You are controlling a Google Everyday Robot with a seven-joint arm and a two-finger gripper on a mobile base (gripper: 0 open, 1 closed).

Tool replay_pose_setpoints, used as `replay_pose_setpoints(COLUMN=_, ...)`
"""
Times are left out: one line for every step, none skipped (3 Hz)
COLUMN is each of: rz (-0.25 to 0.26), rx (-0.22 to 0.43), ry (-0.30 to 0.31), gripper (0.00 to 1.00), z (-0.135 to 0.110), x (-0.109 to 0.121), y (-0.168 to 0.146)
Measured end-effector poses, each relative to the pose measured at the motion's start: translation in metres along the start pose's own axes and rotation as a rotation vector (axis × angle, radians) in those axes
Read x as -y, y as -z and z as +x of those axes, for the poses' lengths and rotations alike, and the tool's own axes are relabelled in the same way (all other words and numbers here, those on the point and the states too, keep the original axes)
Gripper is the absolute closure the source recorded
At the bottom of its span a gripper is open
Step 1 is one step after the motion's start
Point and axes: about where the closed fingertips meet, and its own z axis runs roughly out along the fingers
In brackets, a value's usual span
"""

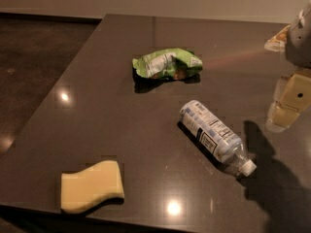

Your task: Move green rice chip bag near sponge

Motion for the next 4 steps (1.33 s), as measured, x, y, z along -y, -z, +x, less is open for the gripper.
replay_pose_setpoints(rz=0.000, rx=0.000, ry=0.000, gripper=0.00, z=0.000, x=0.000, y=0.000)
replay_pose_setpoints(rz=-0.005, rx=0.031, ry=-0.013, gripper=0.00, z=-0.004, x=0.009, y=-0.007)
replay_pose_setpoints(rz=0.006, rx=0.092, ry=-0.040, gripper=0.00, z=-0.024, x=0.049, y=-0.036)
replay_pose_setpoints(rz=0.028, rx=0.129, ry=-0.062, gripper=0.00, z=-0.043, x=0.081, y=-0.053)
